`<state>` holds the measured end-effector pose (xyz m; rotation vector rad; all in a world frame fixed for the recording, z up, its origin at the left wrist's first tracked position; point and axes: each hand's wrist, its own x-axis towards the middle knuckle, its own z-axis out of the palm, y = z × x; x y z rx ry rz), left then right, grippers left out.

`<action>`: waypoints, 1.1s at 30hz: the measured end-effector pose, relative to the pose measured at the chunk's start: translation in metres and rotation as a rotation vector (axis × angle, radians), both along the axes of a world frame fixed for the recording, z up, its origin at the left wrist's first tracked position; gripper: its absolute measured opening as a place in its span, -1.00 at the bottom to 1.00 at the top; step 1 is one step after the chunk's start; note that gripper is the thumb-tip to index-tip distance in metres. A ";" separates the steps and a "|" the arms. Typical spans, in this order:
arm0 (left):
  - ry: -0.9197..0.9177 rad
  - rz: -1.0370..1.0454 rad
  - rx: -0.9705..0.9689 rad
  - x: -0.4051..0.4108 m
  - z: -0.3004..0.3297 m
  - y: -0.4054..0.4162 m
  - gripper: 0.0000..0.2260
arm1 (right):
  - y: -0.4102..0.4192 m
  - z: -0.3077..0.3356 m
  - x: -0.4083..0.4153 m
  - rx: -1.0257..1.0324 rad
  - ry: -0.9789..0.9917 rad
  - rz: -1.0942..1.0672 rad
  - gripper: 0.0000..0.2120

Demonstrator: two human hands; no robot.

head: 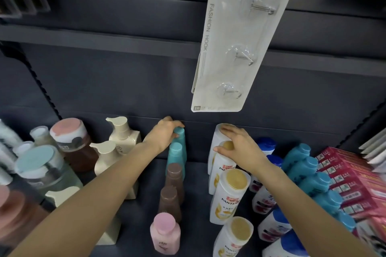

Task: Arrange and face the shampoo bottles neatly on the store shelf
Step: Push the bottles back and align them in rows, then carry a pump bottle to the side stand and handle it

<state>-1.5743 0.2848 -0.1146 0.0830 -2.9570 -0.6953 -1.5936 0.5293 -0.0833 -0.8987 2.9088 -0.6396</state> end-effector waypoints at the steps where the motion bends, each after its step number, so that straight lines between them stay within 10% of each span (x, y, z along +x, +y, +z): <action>1: 0.011 0.000 -0.028 0.002 0.001 0.002 -0.70 | 0.000 0.000 0.000 0.004 0.002 0.001 -0.38; 17: 0.049 0.061 -0.189 0.017 0.017 0.019 -0.72 | -0.003 0.005 0.002 -0.024 0.001 0.011 -0.41; 33: 0.290 0.089 0.117 0.181 0.060 -0.008 -0.81 | -0.085 0.034 0.108 -0.267 0.046 0.161 -0.79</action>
